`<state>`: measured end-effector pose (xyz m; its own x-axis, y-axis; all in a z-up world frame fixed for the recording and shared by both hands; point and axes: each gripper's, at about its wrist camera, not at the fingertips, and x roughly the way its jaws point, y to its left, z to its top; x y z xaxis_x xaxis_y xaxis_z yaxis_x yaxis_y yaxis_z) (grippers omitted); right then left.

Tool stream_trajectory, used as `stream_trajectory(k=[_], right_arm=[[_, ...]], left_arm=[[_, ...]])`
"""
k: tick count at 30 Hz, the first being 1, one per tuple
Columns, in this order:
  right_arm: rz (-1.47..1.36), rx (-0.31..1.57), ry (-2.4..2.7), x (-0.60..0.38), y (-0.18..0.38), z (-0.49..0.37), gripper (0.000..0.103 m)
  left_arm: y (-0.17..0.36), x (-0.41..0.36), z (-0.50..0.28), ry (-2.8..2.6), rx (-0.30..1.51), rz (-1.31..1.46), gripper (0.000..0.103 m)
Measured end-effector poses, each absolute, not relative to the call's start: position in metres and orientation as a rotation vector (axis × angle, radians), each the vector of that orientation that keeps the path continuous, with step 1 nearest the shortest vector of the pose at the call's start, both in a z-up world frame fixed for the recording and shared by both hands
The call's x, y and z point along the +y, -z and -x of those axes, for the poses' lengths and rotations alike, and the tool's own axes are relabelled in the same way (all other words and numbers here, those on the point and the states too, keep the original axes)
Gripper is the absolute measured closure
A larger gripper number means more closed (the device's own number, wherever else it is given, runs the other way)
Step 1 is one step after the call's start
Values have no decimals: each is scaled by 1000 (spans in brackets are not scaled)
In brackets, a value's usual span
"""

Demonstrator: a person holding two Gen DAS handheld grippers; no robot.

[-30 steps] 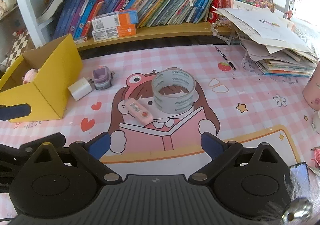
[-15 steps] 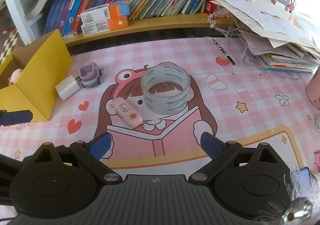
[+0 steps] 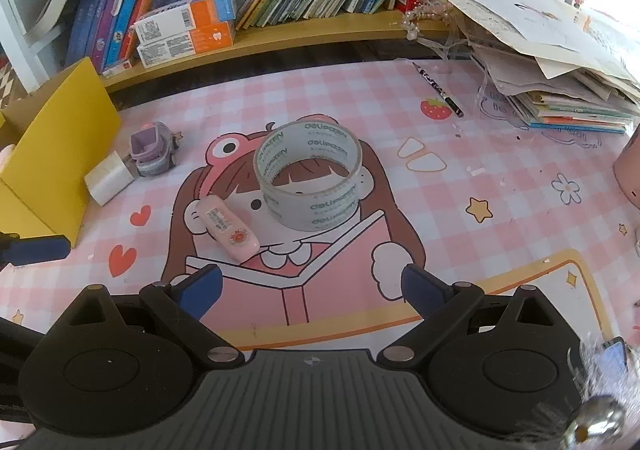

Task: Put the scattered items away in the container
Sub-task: 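Move the left tool toward the pink eraser while the right tool approaches the tape roll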

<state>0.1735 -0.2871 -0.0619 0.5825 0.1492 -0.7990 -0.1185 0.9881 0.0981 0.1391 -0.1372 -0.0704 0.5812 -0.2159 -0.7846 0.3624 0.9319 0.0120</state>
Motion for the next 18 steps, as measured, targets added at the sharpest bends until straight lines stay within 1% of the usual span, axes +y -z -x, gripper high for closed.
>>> stream_trajectory(k=[18], right_arm=[[-42,951,-149,-289,73,-198,7]], left_arm=[[87,-149,-162,354,878,-217,8]])
